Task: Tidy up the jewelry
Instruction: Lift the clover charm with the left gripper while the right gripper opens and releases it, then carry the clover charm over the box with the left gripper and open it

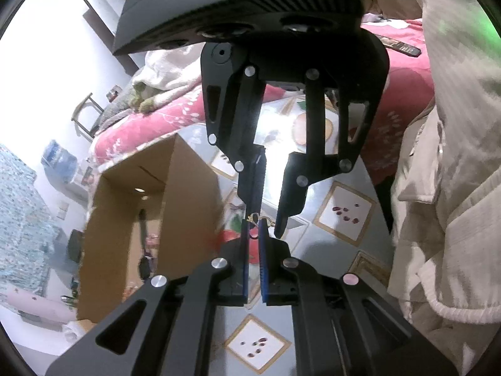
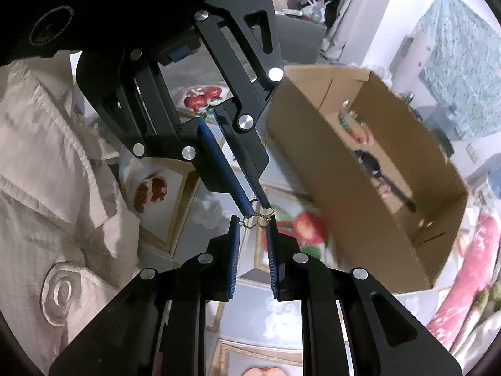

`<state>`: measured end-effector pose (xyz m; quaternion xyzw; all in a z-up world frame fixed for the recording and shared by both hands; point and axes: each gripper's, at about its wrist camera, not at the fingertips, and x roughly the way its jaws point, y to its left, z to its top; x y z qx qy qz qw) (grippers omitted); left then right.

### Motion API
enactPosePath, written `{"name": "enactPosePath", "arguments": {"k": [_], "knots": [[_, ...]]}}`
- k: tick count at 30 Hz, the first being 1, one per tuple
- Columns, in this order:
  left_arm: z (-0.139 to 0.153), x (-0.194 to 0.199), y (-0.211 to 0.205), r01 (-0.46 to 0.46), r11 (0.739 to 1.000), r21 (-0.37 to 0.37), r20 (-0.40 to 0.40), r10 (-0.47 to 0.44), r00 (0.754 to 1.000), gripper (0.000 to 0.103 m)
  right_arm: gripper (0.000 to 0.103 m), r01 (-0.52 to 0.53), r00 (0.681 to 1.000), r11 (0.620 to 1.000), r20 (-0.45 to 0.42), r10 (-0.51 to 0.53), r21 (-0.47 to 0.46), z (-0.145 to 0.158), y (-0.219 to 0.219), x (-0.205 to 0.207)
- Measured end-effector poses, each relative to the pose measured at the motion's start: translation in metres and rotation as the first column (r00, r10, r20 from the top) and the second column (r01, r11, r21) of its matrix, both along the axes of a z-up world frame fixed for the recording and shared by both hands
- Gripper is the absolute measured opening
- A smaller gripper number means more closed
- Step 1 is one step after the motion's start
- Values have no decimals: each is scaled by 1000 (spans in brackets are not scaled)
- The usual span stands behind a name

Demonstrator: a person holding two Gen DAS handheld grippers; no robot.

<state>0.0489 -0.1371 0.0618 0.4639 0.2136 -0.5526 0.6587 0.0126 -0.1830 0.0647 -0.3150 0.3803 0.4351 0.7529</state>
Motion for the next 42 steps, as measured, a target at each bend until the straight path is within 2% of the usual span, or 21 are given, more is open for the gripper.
{"name": "enactPosePath", "arguments": {"k": [9,16,18,22,27,31,36,40,42], "knots": [[29,25,2,-35,999,-15,105,36,994,5,14,-13,997,1000,79,12,16,31,2,36],[33,66,0,-84,996,-23,130,86,988,5,14,0,998,999,62,-3,49,33,-1,83],[28,81,-1,-111,993,-27,109,113,988,5,14,8,999,999,46,-10,47,27,-1,98],[12,113,-3,-178,983,-33,15,179,984,6,14,54,998,998,-15,-53,35,10,-6,125],[-11,141,-3,-268,963,-24,-104,264,959,7,21,142,990,990,-11,-142,14,-3,-22,140],[-19,160,2,-354,934,-41,-174,343,923,15,23,233,972,972,0,-233,23,-5,-38,148],[-6,183,20,-485,868,-102,-249,450,858,18,26,353,935,932,-11,-353,77,3,-61,153],[9,188,36,-557,816,-153,-260,511,819,21,28,432,901,889,-35,-432,154,15,-78,152],[15,187,44,-592,788,-169,-259,544,798,27,30,471,880,861,-39,-473,193,22,-87,146]]}}
